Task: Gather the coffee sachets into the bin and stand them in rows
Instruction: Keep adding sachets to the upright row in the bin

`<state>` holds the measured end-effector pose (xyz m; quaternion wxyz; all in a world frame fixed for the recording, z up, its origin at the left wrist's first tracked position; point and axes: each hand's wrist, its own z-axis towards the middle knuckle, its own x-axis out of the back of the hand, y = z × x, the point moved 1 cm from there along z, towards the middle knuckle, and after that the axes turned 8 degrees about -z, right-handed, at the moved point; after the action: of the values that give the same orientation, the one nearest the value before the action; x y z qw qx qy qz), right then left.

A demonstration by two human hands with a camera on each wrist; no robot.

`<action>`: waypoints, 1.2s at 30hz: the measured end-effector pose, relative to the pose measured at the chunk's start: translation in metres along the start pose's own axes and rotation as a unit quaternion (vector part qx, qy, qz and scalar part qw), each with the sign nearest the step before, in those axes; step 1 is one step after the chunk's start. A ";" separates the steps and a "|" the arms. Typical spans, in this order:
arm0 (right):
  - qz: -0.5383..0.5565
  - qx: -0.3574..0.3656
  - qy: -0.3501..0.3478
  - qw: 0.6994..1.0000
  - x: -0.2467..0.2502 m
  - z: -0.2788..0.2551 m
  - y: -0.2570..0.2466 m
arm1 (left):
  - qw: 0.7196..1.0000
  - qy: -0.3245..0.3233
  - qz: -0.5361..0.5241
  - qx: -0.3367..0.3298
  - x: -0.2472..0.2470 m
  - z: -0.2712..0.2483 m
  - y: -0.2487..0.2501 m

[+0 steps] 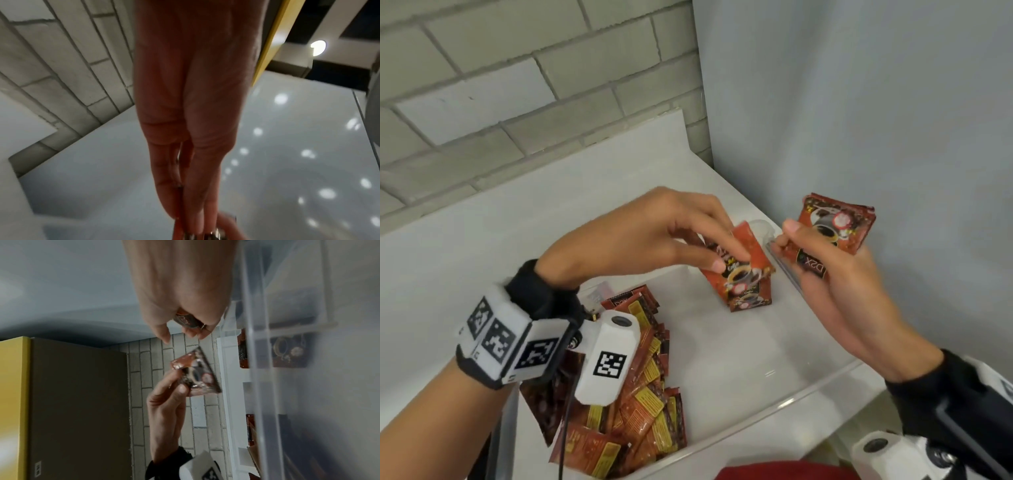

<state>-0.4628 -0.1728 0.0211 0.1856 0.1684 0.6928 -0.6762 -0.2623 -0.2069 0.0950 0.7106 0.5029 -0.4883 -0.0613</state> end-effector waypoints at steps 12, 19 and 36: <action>0.007 -0.012 0.011 1.000 0.002 -0.002 0.001 | 0.972 -0.058 0.228 -0.025 -0.052 0.038 -0.055; -0.003 -0.019 0.009 1.000 0.000 -0.001 0.001 | 0.955 -0.052 0.284 -0.062 -0.070 0.039 -0.060; 0.034 -0.049 -0.004 0.998 -0.008 -0.005 -0.006 | 0.925 -0.019 0.369 -0.091 -0.082 0.039 -0.069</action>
<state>-0.4590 -0.1683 0.0300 0.2188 0.1797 0.7181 -0.6358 -0.3058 -0.2189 -0.0098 0.7164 0.2192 -0.6448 0.1516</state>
